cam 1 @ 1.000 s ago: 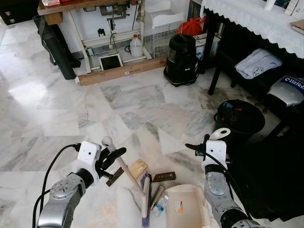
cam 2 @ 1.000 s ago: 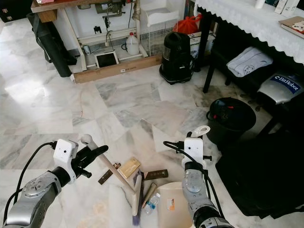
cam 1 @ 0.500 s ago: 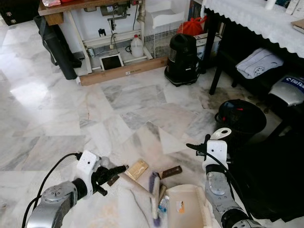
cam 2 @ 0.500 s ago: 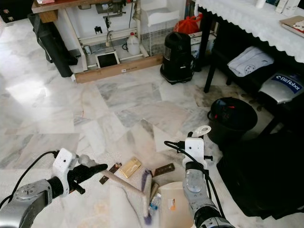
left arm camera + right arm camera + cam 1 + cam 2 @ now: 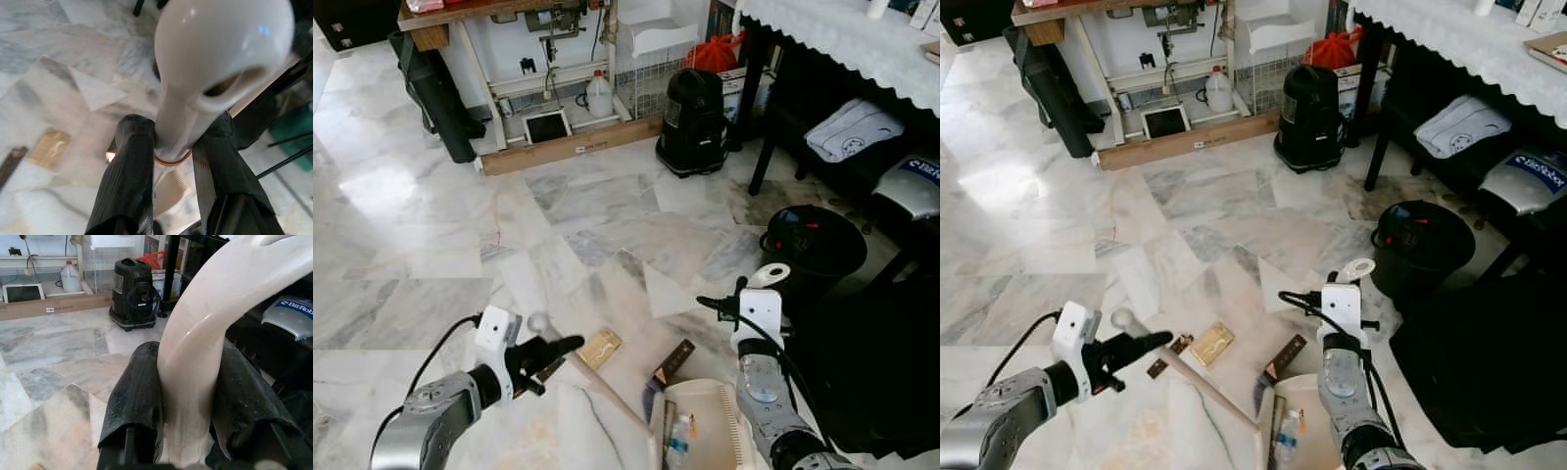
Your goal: Sweep floor
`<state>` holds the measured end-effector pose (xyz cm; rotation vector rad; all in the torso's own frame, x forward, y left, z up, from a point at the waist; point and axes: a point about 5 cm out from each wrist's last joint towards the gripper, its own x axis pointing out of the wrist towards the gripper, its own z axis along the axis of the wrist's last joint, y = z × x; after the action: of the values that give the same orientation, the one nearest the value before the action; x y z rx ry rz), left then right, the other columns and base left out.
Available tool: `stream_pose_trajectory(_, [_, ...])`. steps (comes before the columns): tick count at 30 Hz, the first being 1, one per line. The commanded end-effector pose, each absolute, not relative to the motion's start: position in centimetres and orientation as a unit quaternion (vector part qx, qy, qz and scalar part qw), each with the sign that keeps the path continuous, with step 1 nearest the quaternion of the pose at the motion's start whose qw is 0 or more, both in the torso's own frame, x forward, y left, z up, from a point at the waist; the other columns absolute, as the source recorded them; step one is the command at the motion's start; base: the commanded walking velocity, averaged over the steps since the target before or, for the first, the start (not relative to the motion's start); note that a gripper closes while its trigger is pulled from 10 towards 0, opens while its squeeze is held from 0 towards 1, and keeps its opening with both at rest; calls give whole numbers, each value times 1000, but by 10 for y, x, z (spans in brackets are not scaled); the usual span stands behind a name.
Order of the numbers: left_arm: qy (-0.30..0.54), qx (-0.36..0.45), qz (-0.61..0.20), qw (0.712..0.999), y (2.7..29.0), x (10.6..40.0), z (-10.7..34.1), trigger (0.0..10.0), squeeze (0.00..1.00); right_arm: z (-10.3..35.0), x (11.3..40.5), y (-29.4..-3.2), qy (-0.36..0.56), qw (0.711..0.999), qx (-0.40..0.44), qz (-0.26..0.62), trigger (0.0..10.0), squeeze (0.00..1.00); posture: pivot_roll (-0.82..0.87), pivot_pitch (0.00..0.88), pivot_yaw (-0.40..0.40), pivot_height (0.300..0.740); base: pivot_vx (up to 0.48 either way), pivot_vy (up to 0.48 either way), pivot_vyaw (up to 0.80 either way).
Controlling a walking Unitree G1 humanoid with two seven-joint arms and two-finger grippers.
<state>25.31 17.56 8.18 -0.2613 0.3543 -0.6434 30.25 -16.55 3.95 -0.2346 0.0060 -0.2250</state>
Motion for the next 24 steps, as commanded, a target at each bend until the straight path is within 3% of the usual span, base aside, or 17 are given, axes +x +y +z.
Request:
stream_pose_trajectory(1, [170, -159, -314, 921, 175, 254, 84, 10000, 0, 37, 303, -161, 12, 988, -112, -108, 10000, 0, 158, 109, 63, 740, 0, 0, 0])
stream_pose_trajectory(12, [130, -159, -270, 941, 180, 264, 93, 10000, 0, 38, 303, -161, 12, 988, -108, -109, 10000, 0, 159, 109, 61, 740, 0, 0, 0])
stream_pose_trajectory(24, [86, -168, -247, 951, 176, 272, 102, 10000, 0, 52, 313, -163, -12, 992, -20, -127, 10000, 0, 158, 97, 62, 740, 0, 0, 0])
